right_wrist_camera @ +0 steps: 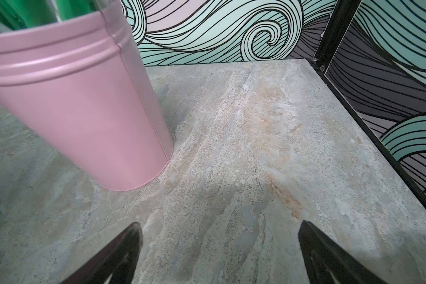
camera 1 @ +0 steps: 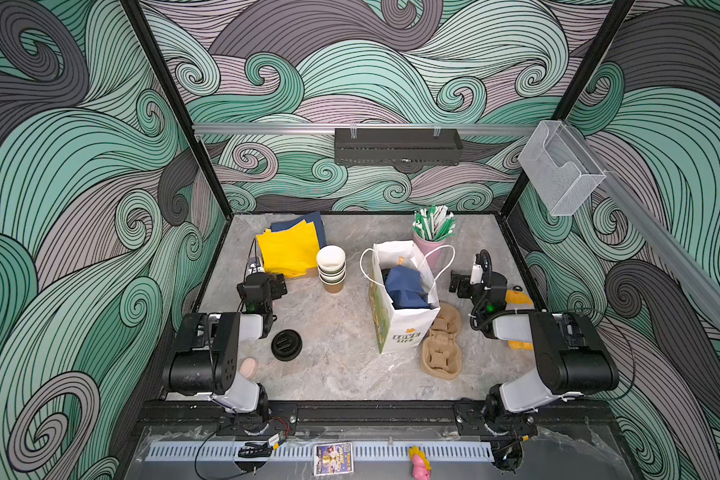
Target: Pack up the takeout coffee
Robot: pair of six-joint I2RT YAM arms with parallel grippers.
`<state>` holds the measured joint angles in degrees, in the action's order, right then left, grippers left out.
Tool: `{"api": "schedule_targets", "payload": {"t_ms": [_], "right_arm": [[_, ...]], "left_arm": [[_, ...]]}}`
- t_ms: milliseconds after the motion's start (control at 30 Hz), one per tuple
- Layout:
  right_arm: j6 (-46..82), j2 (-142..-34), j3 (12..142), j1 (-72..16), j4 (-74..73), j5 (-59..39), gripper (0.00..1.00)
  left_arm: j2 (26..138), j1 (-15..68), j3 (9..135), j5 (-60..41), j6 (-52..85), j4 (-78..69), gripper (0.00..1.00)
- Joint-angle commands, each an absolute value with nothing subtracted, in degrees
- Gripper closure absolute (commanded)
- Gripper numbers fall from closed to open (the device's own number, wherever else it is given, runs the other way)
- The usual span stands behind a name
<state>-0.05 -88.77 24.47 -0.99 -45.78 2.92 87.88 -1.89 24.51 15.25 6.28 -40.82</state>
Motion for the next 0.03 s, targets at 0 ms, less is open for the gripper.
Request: {"api": "schedule_targets", "payload": {"t_ms": [0], "right_arm": [[-1.58,-87.99,23.38,-1.16,-47.88,3.13,0.01]], "left_arm": [[86.85,-2.13,25.52,15.82,6.22,-40.19,0.01]]}}
